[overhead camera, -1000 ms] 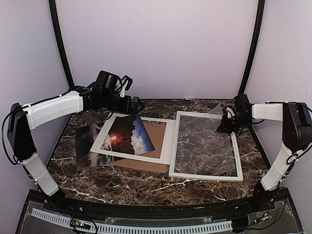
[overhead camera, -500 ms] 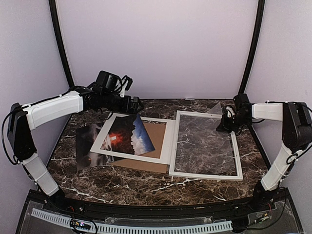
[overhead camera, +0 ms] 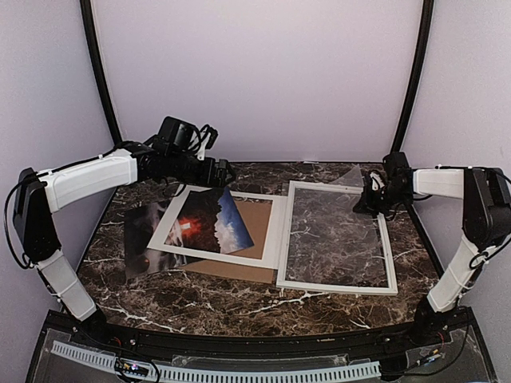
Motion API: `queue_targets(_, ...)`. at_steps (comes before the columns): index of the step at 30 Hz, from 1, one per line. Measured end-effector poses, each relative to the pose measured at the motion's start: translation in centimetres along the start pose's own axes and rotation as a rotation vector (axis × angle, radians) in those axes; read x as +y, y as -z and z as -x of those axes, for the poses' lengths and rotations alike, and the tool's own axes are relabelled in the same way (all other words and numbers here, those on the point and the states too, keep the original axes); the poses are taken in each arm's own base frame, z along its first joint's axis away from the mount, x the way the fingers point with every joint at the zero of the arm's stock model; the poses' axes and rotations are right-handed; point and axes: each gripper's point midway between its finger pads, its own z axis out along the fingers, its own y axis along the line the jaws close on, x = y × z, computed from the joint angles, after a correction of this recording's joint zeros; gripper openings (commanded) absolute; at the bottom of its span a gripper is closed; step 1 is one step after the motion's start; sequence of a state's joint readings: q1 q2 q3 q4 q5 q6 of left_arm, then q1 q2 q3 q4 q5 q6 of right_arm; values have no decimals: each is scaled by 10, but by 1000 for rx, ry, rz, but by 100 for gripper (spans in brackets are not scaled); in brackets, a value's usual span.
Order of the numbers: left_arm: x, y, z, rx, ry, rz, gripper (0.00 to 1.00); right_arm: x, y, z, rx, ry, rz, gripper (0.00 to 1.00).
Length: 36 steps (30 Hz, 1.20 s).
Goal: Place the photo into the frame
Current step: Place the glass panel at the frame body.
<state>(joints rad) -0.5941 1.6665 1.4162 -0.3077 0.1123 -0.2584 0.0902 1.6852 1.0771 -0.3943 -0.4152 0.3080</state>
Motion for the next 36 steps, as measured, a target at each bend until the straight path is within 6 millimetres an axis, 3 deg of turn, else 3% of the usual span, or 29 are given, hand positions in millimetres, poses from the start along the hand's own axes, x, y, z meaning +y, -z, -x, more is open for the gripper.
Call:
queue_targets(13, 1, -2, -5, 11, 1, 3, 99, 4, 5, 4, -20, 13, 8, 0)
queue_targets(36, 2, -3, -6, 14, 2, 2, 99, -13, -5, -1, 8, 3, -49, 0)
